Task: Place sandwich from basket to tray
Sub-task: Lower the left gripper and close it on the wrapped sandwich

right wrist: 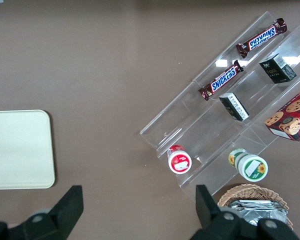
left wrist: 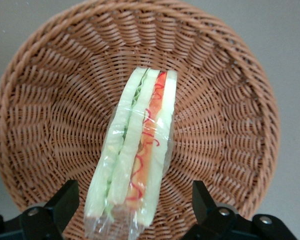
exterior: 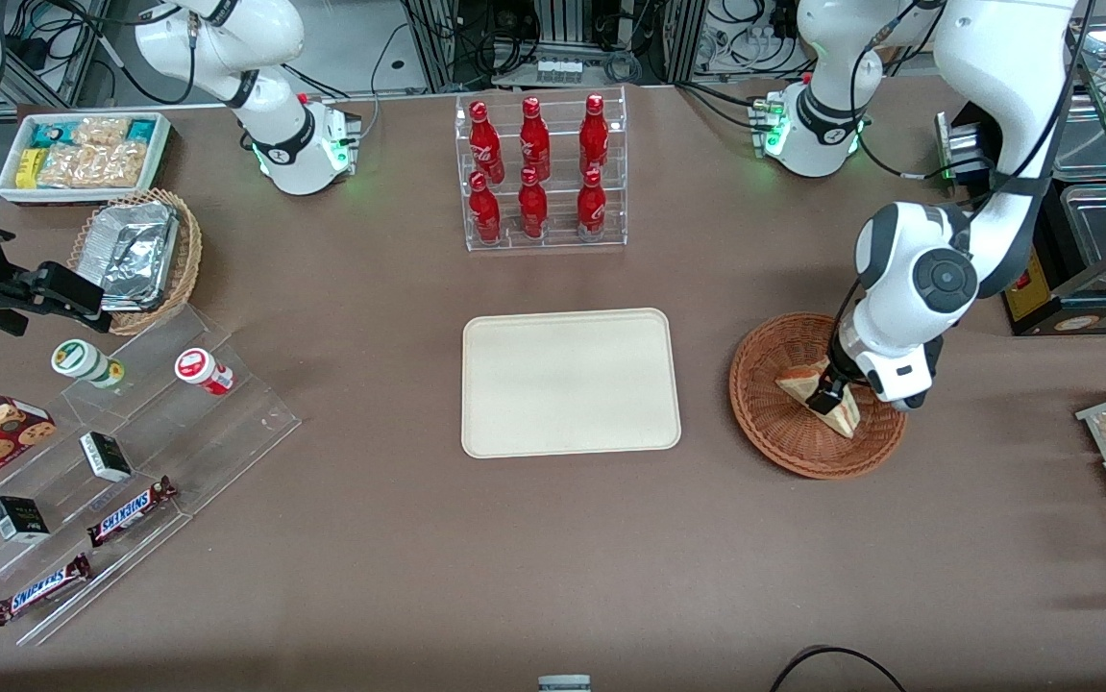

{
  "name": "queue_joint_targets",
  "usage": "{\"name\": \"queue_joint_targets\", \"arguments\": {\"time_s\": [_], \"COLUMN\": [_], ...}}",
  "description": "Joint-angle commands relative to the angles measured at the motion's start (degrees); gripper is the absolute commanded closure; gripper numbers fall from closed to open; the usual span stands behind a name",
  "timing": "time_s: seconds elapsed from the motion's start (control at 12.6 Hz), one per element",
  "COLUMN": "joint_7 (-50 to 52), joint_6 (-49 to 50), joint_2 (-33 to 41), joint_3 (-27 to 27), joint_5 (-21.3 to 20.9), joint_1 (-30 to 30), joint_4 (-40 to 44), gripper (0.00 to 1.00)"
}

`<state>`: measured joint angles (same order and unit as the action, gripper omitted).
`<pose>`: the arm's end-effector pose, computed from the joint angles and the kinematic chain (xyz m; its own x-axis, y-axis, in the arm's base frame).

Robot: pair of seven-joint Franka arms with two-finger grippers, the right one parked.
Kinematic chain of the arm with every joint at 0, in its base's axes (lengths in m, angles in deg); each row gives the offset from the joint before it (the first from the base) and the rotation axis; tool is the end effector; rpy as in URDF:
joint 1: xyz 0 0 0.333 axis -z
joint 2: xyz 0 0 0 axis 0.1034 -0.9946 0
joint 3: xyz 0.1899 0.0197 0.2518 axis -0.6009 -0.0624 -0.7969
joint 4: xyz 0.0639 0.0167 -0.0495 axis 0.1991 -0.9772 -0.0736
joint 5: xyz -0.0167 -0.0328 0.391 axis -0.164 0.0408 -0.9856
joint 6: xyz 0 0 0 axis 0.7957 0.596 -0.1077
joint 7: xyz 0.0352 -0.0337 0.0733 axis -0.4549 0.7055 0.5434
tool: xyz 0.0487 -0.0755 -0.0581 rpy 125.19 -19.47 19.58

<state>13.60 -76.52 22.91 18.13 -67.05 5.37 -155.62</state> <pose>0.5382 -0.1006 0.2631 0.4799 0.8768 -0.0309 0.8772 -0.4801 0.0010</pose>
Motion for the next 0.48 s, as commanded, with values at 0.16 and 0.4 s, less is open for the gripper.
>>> {"name": "queue_joint_targets", "arguments": {"time_s": [0.16,0.4], "joint_7": [1.97,1.62], "joint_6": [-1.38,-0.68], "joint_2": [-0.68,0.02], "joint_3": [0.29,0.21], "joint_5": [-1.35,-1.35], "joint_1": [-0.14,-0.14], "joint_4": [-0.45,-0.45], "gripper": [0.36,0.86]}}
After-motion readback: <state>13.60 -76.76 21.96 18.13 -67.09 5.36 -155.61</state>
